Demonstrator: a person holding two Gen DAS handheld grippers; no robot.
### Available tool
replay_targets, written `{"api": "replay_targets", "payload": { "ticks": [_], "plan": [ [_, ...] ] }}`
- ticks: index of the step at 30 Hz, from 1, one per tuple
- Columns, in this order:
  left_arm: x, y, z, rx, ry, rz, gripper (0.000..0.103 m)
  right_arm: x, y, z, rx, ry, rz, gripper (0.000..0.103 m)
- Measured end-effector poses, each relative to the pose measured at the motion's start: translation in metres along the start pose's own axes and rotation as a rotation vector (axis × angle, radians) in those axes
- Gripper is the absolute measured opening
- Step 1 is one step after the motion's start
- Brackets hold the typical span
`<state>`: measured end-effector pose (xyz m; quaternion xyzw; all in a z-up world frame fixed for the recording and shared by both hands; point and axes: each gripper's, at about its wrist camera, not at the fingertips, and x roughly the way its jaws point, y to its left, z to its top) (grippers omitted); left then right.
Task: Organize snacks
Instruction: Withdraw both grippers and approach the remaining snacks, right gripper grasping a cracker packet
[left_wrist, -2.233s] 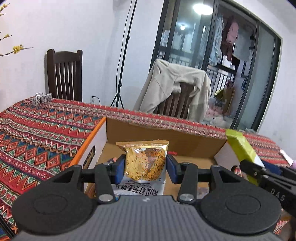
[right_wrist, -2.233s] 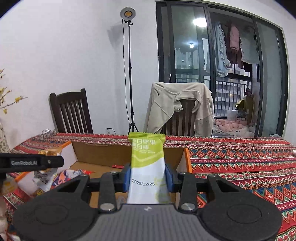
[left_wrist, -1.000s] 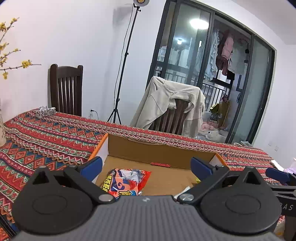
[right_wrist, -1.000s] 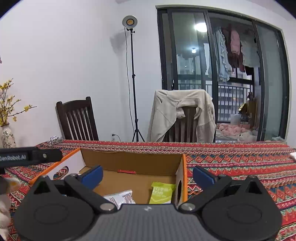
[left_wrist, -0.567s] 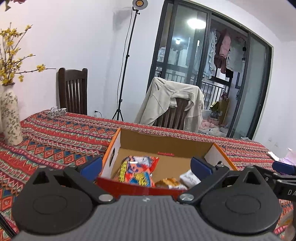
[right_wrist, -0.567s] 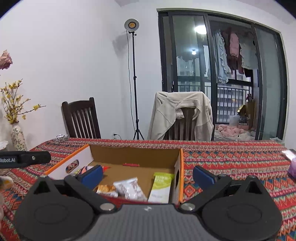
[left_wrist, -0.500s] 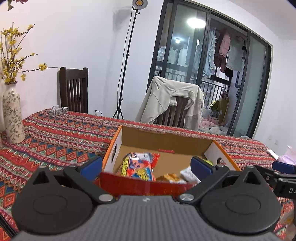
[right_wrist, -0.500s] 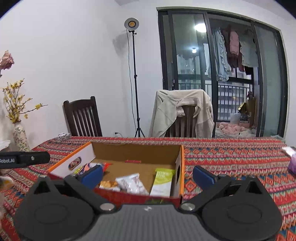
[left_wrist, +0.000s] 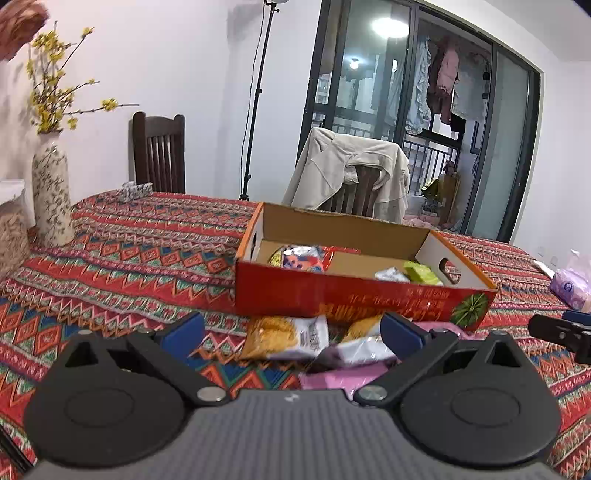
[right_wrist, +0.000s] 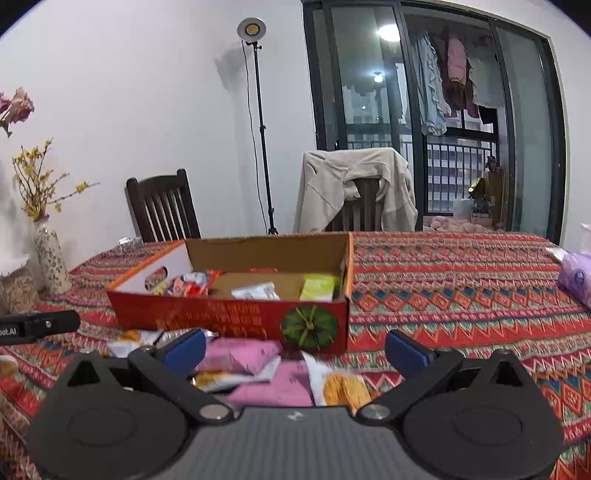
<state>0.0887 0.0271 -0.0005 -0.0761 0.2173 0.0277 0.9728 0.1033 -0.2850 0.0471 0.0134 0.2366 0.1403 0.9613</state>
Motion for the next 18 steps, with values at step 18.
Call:
{"api": "replay_targets", "payload": {
  "ticks": [18],
  "plan": [
    [0.002, 0.02, -0.04, 0.007, -0.015, 0.035, 0.103, -0.025, -0.023, -0.034, -0.008, 0.063, -0.075, 0.103]
  ]
}}
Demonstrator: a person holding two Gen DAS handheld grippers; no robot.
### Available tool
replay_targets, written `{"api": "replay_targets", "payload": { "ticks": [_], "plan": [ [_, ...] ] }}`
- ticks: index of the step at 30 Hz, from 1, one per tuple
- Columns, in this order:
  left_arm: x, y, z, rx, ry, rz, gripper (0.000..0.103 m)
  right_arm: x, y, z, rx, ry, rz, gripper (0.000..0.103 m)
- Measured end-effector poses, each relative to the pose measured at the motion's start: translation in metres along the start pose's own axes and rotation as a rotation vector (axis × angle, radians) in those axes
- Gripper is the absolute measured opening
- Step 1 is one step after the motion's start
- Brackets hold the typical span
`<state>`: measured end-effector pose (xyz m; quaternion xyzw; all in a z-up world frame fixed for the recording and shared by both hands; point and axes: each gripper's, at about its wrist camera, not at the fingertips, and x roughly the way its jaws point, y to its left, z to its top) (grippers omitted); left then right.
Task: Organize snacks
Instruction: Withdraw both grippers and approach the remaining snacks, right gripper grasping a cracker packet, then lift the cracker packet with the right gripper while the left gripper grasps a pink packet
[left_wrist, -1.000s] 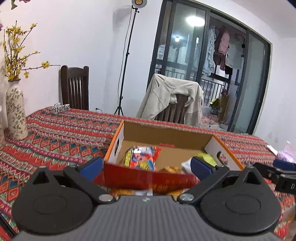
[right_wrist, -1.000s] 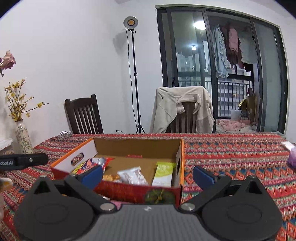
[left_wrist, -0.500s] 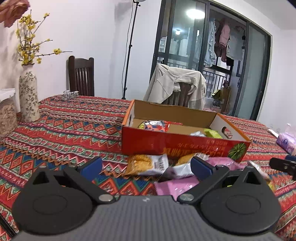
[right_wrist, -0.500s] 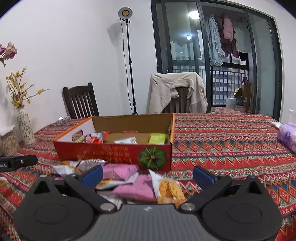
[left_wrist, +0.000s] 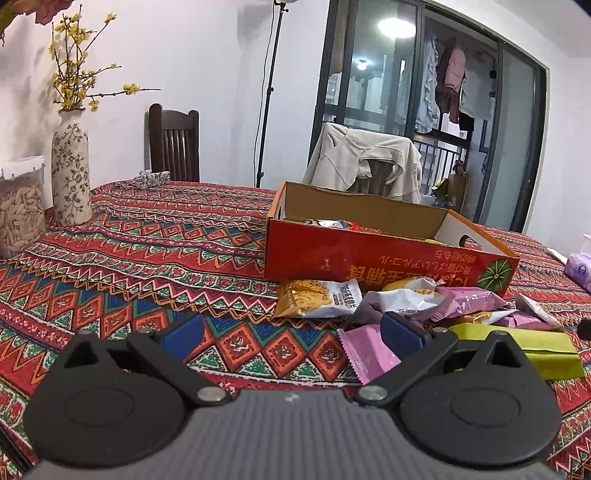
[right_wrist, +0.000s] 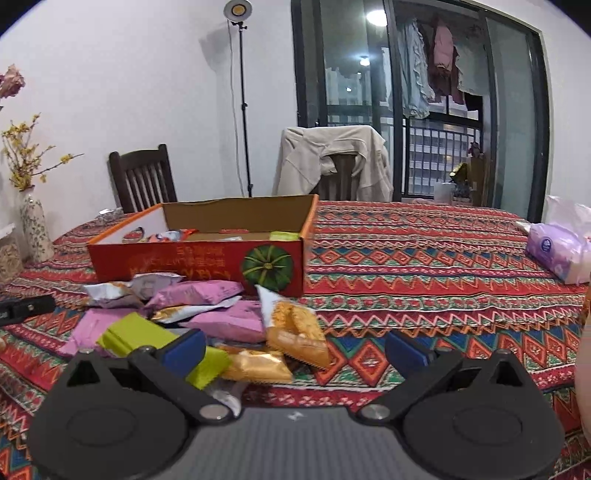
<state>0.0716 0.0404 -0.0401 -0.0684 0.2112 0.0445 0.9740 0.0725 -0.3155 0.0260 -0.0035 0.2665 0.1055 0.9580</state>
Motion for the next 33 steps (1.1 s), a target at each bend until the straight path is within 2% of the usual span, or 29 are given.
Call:
{"api": "replay_targets", "payload": {
  "ticks": [5, 6, 8, 13, 18, 20, 23, 26, 29, 33],
  "plan": [
    [0.001, 0.002, 0.0, -0.009, 0.002, 0.0, 0.103, 0.012, -0.013, 0.012, 0.033, 0.001, 0.016, 0.101],
    [0.001, 0.002, 0.0, -0.011, 0.003, 0.0, 0.103, 0.016, -0.017, 0.014, 0.04, 0.004, 0.022, 0.098],
    [0.002, 0.003, 0.0, -0.016, 0.005, -0.001, 0.103, 0.027, -0.021, 0.019, 0.051, 0.032, 0.03, 0.079],
    [0.003, 0.005, 0.0, -0.029, 0.016, -0.003, 0.103, 0.059, -0.028, 0.025, 0.11, 0.106, 0.078, 0.07],
    [0.006, 0.006, 0.0, -0.036, 0.033, -0.008, 0.103, 0.085, -0.038, 0.02, 0.217, 0.163, 0.143, 0.064],
    [0.006, 0.007, 0.0, -0.042, 0.033, -0.01, 0.103, 0.089, -0.042, 0.016, 0.264, 0.17, 0.18, 0.058],
    [0.007, 0.008, 0.0, -0.043, 0.039, -0.011, 0.103, 0.086, -0.044, 0.014, 0.281, 0.15, 0.201, 0.047],
    [0.008, 0.008, 0.001, -0.047, 0.041, -0.01, 0.103, 0.079, -0.04, 0.012, 0.257, 0.115, 0.194, 0.041],
    [0.008, 0.008, 0.0, -0.049, 0.043, -0.007, 0.103, 0.069, -0.036, 0.011, 0.226, 0.063, 0.173, 0.04],
    [0.008, 0.008, 0.0, -0.049, 0.045, -0.003, 0.103, 0.048, -0.027, 0.011, 0.143, -0.048, 0.08, 0.04]
  ]
}}
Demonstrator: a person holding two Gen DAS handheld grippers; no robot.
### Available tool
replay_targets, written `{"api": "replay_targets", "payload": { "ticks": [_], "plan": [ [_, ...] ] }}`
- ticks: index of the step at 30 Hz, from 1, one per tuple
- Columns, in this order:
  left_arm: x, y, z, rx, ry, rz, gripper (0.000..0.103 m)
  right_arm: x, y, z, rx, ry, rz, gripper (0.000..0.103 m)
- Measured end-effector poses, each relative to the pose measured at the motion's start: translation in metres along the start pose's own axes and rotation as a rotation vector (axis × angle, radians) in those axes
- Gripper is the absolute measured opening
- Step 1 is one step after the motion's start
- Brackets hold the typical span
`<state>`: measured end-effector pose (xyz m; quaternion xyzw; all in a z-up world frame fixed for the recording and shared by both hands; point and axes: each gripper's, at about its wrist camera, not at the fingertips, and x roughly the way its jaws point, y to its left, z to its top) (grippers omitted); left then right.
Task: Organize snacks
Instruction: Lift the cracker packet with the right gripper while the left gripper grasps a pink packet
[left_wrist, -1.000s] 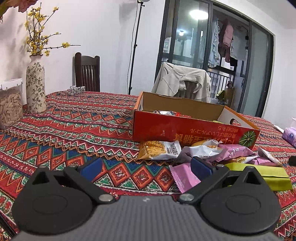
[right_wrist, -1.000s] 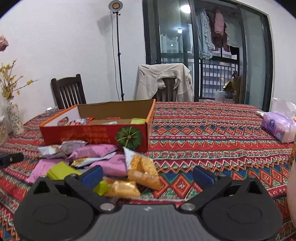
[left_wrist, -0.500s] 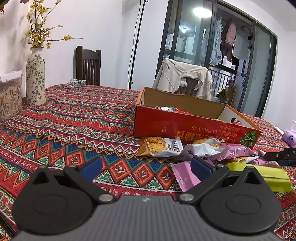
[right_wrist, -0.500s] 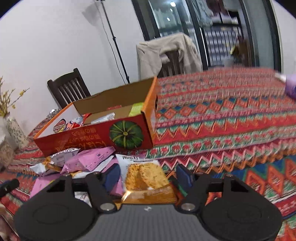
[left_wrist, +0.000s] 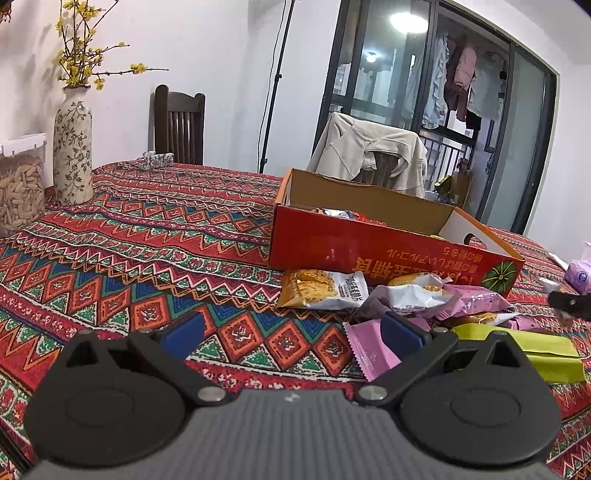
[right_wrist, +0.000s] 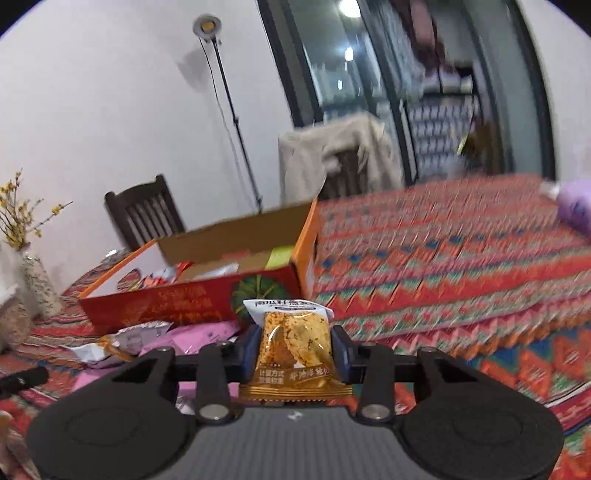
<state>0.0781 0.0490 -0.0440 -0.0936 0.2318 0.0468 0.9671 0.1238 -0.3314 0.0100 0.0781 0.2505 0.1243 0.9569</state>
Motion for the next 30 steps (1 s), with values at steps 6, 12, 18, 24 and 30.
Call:
{"api": "replay_targets", "payload": {
  "ticks": [6, 12, 18, 24, 30],
  "plan": [
    [0.001, 0.0, 0.0, 0.0, 0.003, 0.012, 0.103, -0.015, 0.016, -0.005, -0.11, -0.097, -0.095, 0.04],
    [0.003, -0.012, 0.003, 0.049, 0.049, 0.026, 0.103, -0.013, 0.019, -0.006, -0.12, -0.108, -0.115, 0.04],
    [0.018, -0.047, 0.009, 0.102, 0.139, 0.013, 0.103, -0.014, 0.016, -0.008, -0.11, -0.12, -0.117, 0.04],
    [0.043, -0.079, 0.012, 0.114, 0.218, 0.006, 0.103, -0.015, 0.013, -0.009, -0.096, -0.115, -0.102, 0.04],
    [0.067, -0.093, 0.005, 0.086, 0.289, 0.073, 0.103, -0.016, 0.009, -0.009, -0.075, -0.116, -0.078, 0.04]
  ]
}}
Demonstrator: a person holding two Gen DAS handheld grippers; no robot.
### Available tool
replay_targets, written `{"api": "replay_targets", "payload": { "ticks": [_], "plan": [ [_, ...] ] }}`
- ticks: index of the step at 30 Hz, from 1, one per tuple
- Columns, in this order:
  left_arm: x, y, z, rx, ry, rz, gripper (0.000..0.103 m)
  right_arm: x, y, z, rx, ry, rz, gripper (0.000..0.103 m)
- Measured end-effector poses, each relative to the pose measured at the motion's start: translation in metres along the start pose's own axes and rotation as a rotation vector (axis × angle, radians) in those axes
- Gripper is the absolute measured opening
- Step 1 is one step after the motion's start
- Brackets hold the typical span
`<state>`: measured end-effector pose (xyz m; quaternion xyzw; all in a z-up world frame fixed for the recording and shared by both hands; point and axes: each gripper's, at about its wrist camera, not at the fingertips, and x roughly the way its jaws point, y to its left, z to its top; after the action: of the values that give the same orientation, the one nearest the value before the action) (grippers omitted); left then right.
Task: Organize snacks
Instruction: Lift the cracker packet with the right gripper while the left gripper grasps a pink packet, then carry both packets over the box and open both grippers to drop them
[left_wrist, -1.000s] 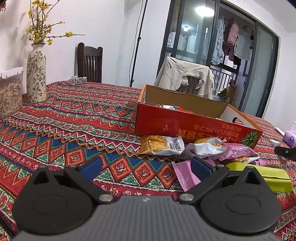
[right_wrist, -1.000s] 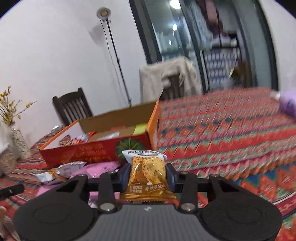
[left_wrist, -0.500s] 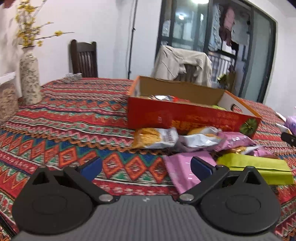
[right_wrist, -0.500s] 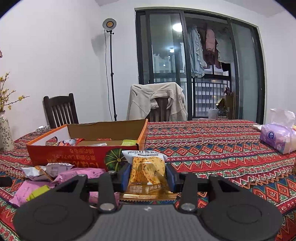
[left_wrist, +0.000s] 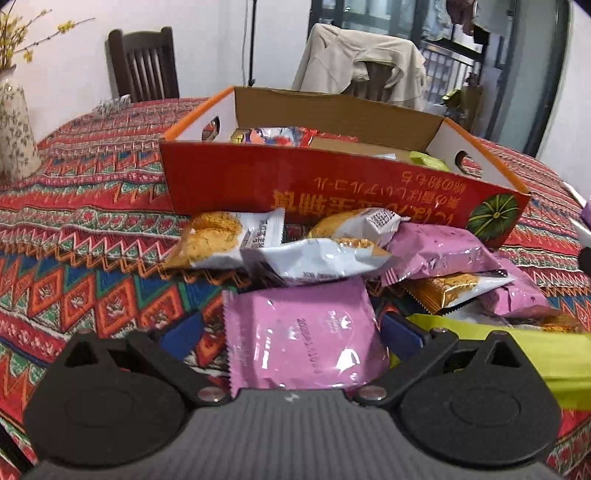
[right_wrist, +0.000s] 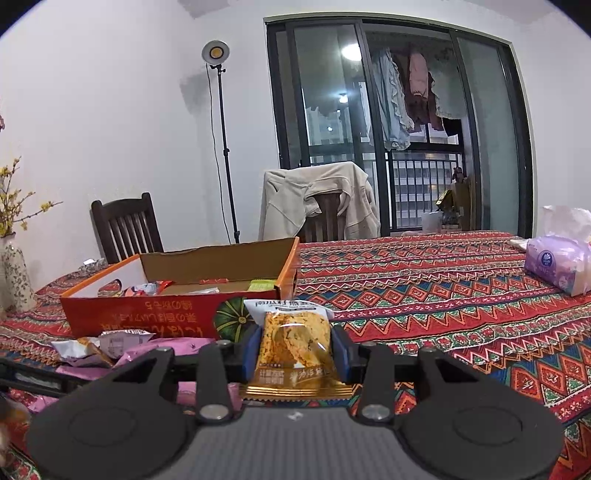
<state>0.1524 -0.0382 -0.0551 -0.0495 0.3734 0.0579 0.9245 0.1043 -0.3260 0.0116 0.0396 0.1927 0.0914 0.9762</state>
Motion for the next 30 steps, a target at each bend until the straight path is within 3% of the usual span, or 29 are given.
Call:
{"api": "replay_targets", "payload": {
  "ticks": [7, 10, 14, 24, 30],
  "plan": [
    [-0.005, -0.009, -0.01, 0.022, -0.028, 0.043, 0.102, -0.002, -0.003, 0.0, 0.013, -0.005, 0.015, 0.04],
    [-0.011, -0.007, -0.012, 0.026, -0.049, 0.046, 0.086, -0.003, -0.004, 0.0, 0.015, -0.007, 0.018, 0.04],
    [-0.019, -0.006, -0.017, 0.045, -0.072, 0.016, 0.075, -0.003, -0.004, 0.001, 0.016, -0.008, 0.018, 0.04],
    [-0.04, 0.014, -0.025, 0.044, -0.125, -0.006, 0.073, -0.004, -0.003, 0.002, 0.014, -0.011, 0.018, 0.04],
    [-0.066, 0.026, -0.022, 0.041, -0.214, -0.019, 0.073, -0.005, -0.001, 0.002, 0.006, -0.019, 0.017, 0.04]
  ]
}}
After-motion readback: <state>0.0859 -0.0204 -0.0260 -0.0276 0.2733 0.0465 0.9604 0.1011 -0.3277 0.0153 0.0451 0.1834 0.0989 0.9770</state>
